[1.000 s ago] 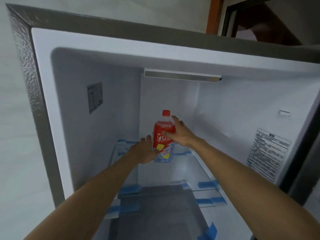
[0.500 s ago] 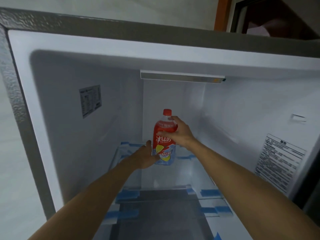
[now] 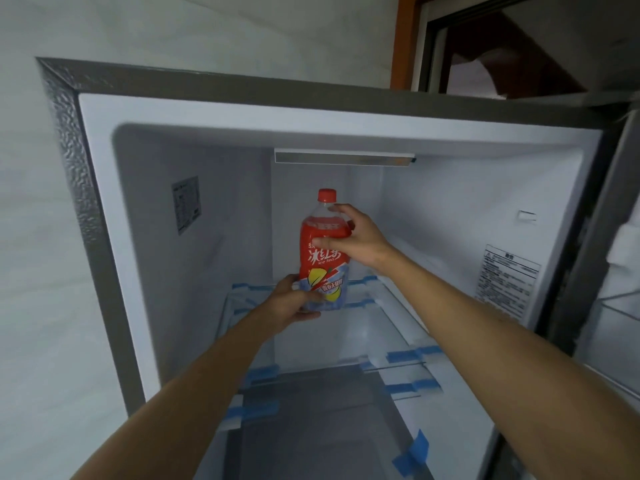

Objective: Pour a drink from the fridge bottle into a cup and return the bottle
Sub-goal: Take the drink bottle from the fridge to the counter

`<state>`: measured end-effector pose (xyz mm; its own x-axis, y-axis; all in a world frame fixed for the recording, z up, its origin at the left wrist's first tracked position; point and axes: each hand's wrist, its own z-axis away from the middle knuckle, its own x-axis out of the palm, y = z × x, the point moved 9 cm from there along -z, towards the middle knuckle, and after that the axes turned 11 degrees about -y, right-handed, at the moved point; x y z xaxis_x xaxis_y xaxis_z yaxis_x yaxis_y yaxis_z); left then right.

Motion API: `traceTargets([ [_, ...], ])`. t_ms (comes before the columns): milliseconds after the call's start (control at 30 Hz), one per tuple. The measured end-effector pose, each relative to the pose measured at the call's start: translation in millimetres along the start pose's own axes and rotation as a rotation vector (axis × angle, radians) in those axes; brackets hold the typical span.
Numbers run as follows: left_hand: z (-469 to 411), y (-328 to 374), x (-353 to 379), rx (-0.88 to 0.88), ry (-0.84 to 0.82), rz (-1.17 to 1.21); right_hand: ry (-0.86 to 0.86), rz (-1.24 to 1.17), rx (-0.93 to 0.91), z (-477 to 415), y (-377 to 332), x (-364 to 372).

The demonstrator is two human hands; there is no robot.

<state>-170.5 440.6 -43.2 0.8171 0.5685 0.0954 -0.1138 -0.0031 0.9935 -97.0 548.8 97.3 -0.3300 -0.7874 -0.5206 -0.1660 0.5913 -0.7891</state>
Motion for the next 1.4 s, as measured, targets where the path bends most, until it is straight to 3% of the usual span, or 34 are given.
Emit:
traceTargets([
  [267,44.2,6.0,25.9,0.009,-0.151,0.145,0.03,-0.02,0.03,38.1,-25.6,1.9],
  [533,81.8,-10.3,31.8,-0.059,-0.174,0.519,0.092,-0.047,0.086,88.2,-45.6,8.2],
  [733,108.0,-21.0,38.9,-0.093,-0.169,0.633,0.107,-0.063,0.089,121.4,-61.0,15.1],
  [1400,238.4,-44.0,81.8,-0.077,-0.056,0.676,0.004,-0.084,0.055,227.3,-107.7,39.4],
])
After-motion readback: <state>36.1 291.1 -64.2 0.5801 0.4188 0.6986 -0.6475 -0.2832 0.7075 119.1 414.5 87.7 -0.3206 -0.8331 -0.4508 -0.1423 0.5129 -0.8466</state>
